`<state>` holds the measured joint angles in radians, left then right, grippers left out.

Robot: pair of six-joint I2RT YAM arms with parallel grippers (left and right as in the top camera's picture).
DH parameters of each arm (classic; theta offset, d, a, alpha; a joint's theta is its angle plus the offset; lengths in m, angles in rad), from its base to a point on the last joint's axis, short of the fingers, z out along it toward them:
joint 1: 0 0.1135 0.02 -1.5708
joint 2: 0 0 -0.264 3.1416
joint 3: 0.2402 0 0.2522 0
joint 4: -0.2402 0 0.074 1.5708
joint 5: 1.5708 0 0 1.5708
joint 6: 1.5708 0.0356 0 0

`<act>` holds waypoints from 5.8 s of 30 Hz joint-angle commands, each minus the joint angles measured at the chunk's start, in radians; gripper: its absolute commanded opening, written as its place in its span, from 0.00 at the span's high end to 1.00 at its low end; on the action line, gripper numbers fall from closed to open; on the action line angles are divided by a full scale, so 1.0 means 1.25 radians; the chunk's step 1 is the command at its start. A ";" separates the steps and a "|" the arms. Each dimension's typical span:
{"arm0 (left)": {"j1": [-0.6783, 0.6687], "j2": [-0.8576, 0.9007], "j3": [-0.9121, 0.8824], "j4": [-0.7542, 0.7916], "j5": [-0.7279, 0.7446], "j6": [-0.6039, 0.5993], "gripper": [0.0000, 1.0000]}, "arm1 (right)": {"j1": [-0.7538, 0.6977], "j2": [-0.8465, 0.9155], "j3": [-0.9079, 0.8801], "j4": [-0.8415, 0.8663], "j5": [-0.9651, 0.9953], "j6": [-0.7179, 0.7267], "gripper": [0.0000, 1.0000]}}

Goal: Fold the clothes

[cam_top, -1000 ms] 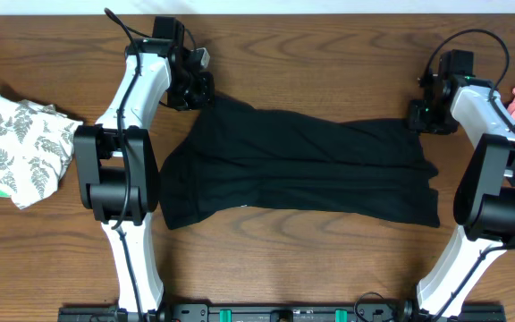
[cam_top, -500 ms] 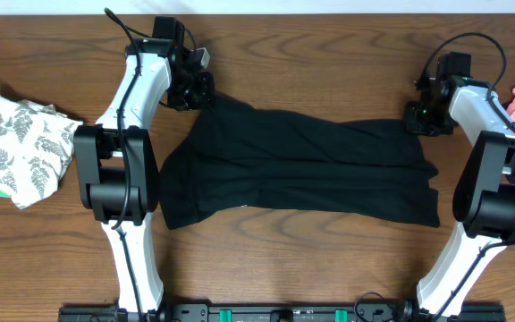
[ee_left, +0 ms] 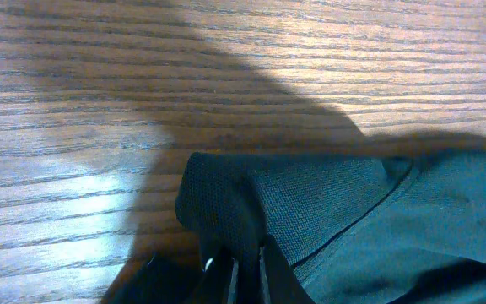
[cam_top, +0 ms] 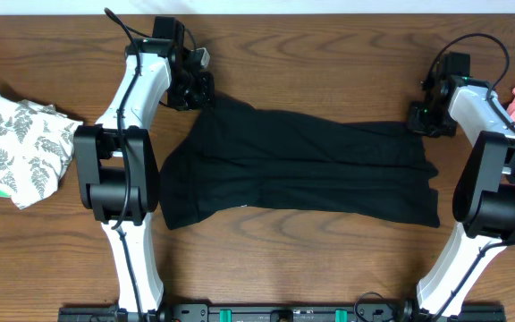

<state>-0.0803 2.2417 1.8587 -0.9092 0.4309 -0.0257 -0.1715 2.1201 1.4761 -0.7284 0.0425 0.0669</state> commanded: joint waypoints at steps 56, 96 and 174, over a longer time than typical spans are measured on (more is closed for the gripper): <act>0.006 -0.016 0.009 -0.352 -0.169 -0.052 0.94 | -0.063 -0.144 0.002 -0.323 0.052 0.078 0.99; 0.006 -0.079 0.009 -0.381 -0.163 -0.049 0.70 | -0.062 -0.145 0.002 -0.322 0.053 0.074 0.66; -0.071 -0.266 -0.345 0.131 -0.153 -0.003 0.31 | 0.056 -0.146 -0.185 -0.150 -0.013 0.018 0.76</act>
<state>-0.1707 1.8759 1.4300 -0.7433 0.1089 -0.0830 -0.0868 1.9522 1.2533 -0.9173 -0.0124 0.0723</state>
